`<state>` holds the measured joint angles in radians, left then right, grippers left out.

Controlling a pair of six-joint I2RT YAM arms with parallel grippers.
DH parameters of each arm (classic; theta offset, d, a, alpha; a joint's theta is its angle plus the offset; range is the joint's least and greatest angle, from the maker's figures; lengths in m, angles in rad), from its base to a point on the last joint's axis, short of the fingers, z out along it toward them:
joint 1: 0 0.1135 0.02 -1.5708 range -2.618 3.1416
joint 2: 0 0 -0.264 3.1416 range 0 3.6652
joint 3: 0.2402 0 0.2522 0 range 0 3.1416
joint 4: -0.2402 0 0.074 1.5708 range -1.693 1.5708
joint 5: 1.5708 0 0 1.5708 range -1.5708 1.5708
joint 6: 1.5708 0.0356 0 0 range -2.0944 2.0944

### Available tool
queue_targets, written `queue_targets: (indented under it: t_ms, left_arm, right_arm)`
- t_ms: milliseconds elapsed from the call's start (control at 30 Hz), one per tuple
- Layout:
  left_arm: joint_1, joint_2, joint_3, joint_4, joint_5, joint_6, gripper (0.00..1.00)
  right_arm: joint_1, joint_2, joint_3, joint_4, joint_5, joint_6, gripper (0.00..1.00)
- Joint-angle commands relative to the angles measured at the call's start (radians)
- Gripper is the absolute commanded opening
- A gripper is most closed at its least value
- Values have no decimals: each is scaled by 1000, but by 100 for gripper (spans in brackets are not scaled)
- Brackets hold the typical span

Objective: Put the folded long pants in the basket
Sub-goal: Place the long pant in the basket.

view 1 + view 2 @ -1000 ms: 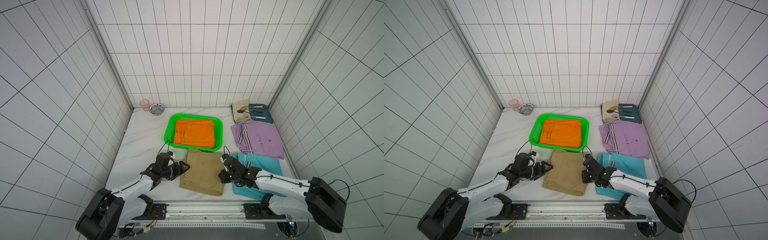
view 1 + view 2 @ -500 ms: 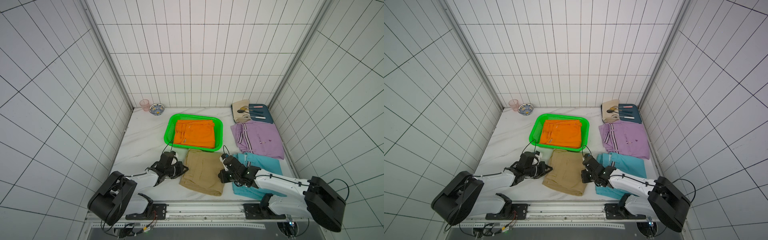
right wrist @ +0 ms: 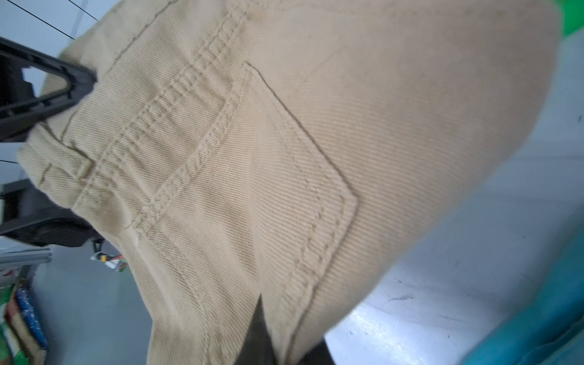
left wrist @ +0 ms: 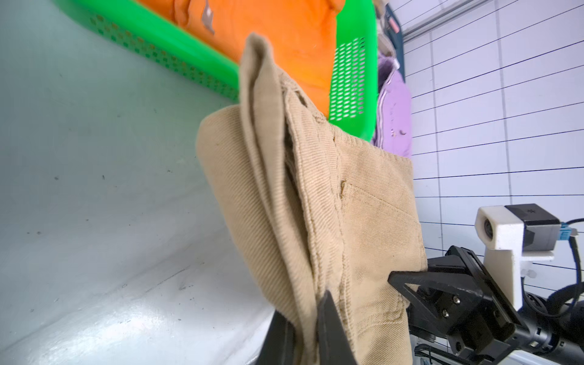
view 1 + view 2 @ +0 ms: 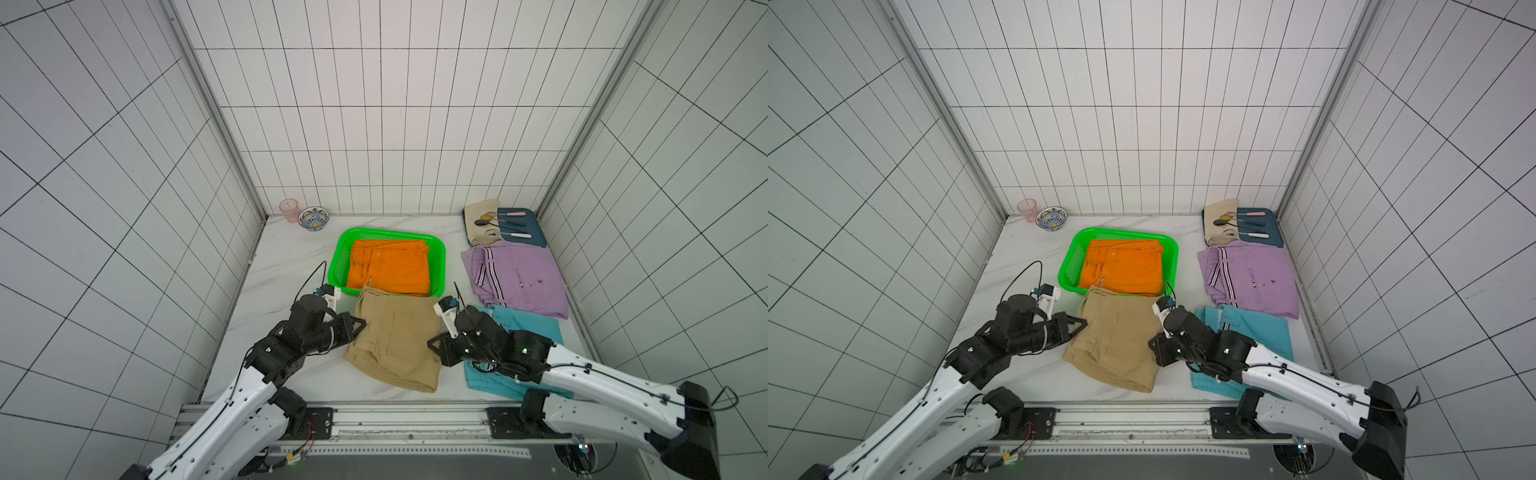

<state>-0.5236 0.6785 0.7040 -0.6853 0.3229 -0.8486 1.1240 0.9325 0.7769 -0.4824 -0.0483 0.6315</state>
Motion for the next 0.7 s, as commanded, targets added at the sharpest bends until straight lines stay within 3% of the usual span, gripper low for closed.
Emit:
queue_targets:
  t_ms: [0,133,300,500,667]
  left_arm:
    - [8,-22,151,-148,-81,63,0]
    - [13,87,377,-224,-102,128,0]
    - [45,314,642,-281,-95,187,0]
    - [152,557,732,-174,6,194,0]
    - [193,751,741,-57,-53,192,0]
  right_arm:
    - [7,-43,164,-146,71,-41,0]
    - [-8,0,340,-212,112,-91,0]
    - [-121,116,511,-218,46,-140,0]
    - [-243,315,655,-186,33,-237,0]
    - [-345,506,721,-125,52,-279,0]
